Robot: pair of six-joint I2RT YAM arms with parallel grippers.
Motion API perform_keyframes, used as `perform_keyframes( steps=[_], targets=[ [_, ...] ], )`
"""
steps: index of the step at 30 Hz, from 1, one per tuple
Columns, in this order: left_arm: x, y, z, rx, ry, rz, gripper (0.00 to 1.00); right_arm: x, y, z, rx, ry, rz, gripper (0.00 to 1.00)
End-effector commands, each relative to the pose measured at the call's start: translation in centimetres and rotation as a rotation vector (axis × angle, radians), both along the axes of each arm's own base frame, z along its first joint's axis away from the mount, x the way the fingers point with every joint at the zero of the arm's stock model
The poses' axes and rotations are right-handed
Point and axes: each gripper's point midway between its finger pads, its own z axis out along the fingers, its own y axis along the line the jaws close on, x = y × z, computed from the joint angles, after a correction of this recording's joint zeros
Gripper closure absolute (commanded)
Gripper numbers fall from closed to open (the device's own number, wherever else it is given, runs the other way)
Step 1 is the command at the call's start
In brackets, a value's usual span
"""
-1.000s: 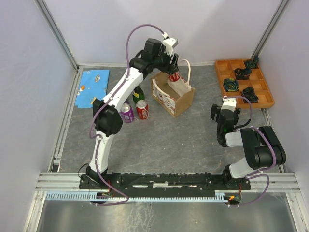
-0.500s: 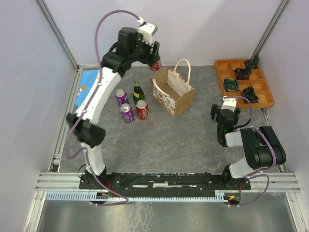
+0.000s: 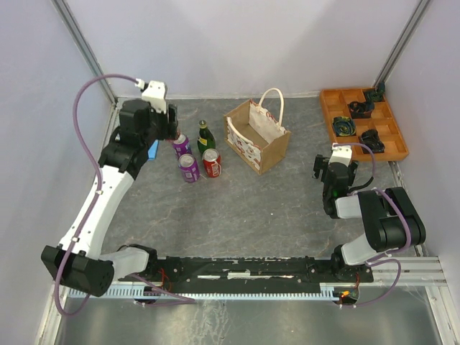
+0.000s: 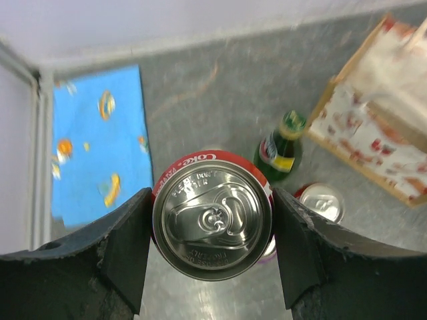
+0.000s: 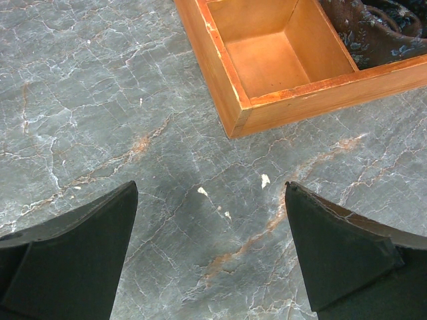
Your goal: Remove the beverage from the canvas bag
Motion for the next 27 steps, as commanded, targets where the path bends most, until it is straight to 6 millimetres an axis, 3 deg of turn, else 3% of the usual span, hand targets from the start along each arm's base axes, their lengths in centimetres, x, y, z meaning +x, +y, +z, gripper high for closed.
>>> perform_keyframes(
  steps=[1,7,13,21,27],
  targets=[
    [0.0,2.4,-0.4,-0.13,-0.092,0.139,0.97,1.4,0.1,2.2,0.008,-0.081,-0.002,0.01],
    [-0.1,4.8,-5.7,-0.181,-0.052,0.253,0.97,1.4,0.1,2.2,0.009,-0.082,-0.003,0.01],
    [0.8,5.2,-10.5,-0.205,-0.007,0.283,0.97,1.4,0.1,2.2,0.008,-0.082,-0.003,0.01],
    [2.3,5.0,-14.8,-0.206,0.019,0.29,0.97,1.4,0.1,2.3,0.009,-0.084,-0.003,0.01],
    [3.1,4.4,-16.5,-0.224,0.019,0.26,0.97,1.4,0.1,2.3,0.008,-0.083,-0.003,0.01]
  ],
)
